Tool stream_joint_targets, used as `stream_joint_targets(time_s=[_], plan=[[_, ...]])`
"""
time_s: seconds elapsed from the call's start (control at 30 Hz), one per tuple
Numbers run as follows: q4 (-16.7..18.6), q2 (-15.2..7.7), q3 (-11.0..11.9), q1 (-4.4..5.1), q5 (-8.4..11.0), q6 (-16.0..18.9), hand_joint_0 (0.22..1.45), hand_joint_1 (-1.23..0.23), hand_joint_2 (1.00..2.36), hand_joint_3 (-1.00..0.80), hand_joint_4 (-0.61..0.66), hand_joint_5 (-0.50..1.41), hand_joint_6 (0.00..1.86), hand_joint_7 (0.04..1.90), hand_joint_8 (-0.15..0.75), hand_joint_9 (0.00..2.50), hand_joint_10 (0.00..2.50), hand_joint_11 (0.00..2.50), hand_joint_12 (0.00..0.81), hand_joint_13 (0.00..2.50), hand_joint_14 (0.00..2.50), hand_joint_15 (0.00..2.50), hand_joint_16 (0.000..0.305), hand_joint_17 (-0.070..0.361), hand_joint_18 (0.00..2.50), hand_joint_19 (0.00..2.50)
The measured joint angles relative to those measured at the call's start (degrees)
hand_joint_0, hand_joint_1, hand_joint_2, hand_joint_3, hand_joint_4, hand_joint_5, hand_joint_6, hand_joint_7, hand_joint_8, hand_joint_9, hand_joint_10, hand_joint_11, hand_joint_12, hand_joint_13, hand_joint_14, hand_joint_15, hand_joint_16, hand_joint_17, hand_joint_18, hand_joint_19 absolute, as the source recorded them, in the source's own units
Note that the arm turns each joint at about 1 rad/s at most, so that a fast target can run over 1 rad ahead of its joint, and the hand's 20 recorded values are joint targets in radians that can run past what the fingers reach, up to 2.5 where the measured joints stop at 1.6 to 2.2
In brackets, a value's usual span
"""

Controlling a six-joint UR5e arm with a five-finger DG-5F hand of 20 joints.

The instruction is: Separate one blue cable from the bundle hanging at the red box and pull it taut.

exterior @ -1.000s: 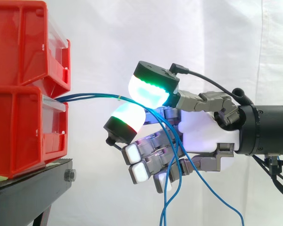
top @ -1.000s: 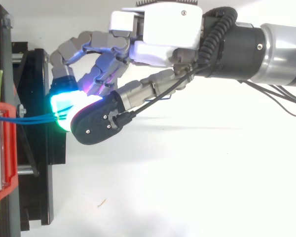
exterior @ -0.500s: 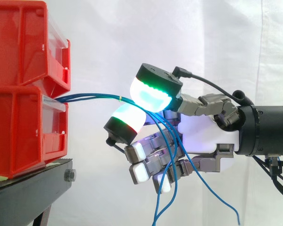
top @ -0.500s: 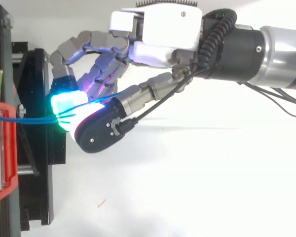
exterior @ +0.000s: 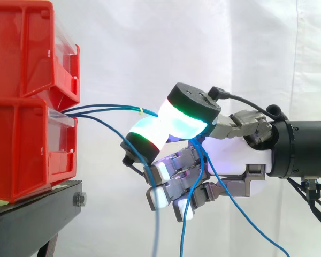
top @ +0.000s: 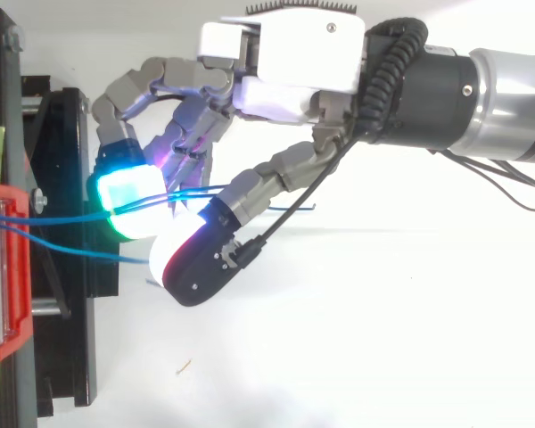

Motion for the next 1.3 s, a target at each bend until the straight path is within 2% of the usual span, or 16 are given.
stream_joint_targets(time_s=[0.13, 0.37, 0.53, 0.6, 0.87, 0.97, 1.0, 1.1, 1.3], plan=[[0.00, 0.00, -0.01, 0.00, 0.00, 0.04, 0.46, -0.97, 1.00, -0.50, 0.18, -0.22, 0.86, 1.20, 0.342, 0.87, 0.03, 1.03, 0.384, 0.96, 0.02, 0.53, 0.058, 0.131, 1.10, 0.51], [0.00, 0.01, -0.02, 0.00, 0.04, 0.07, 0.50, -0.59, 1.00, -0.50, 0.18, -0.18, 0.80, 1.19, 0.349, 0.95, 0.03, 1.02, 0.379, 0.99, 0.02, 0.54, 0.054, 0.123, 1.11, 0.58], [0.00, 0.01, -0.01, 0.01, 0.01, 0.01, 0.56, -0.53, 1.00, -0.50, 0.16, -0.17, 0.77, 1.23, 0.336, 0.95, 0.03, 1.03, 0.368, 0.98, 0.02, 0.56, 0.051, 0.115, 1.08, 0.62], [0.00, 0.01, -0.01, 0.04, 0.01, 0.01, 0.62, -0.62, 1.00, -0.50, 0.14, -0.17, 0.76, 1.26, 0.326, 0.96, 0.03, 1.03, 0.361, 0.98, 0.02, 0.56, 0.050, 0.111, 1.07, 0.63], [0.00, 0.02, -0.02, 0.08, 0.08, 0.00, 0.64, -0.83, 1.01, -0.38, 0.12, -0.18, 0.78, 1.28, 0.327, 0.93, 0.03, 1.03, 0.362, 0.97, 0.02, 0.57, 0.051, 0.114, 1.06, 0.62], [0.00, 0.02, -0.02, 0.12, 0.05, -0.01, 0.68, -0.87, 1.01, -0.41, 0.12, -0.19, 0.79, 1.26, 0.322, 0.92, 0.03, 1.02, 0.361, 0.96, 0.02, 0.56, 0.051, 0.115, 1.06, 0.59], [0.00, 0.02, -0.02, 0.15, 0.04, -0.01, 0.72, -0.89, 1.00, -0.49, 0.12, -0.19, 0.79, 1.26, 0.320, 0.91, 0.03, 1.03, 0.362, 0.96, 0.02, 0.55, 0.051, 0.115, 1.05, 0.57], [0.00, 0.03, -0.01, 0.22, 0.05, -0.01, 0.75, -0.90, 1.00, -0.50, 0.14, -0.20, 0.82, 1.27, 0.316, 0.90, 0.03, 1.02, 0.357, 0.95, 0.02, 0.54, 0.051, 0.115, 1.05, 0.53], [0.00, 0.01, -0.02, 0.25, 0.07, -0.02, 0.52, -0.71, 1.00, -0.50, 0.16, -0.19, 0.83, 1.26, 0.334, 0.91, 0.03, 1.02, 0.377, 0.96, 0.02, 0.56, 0.055, 0.125, 1.06, 0.58]])
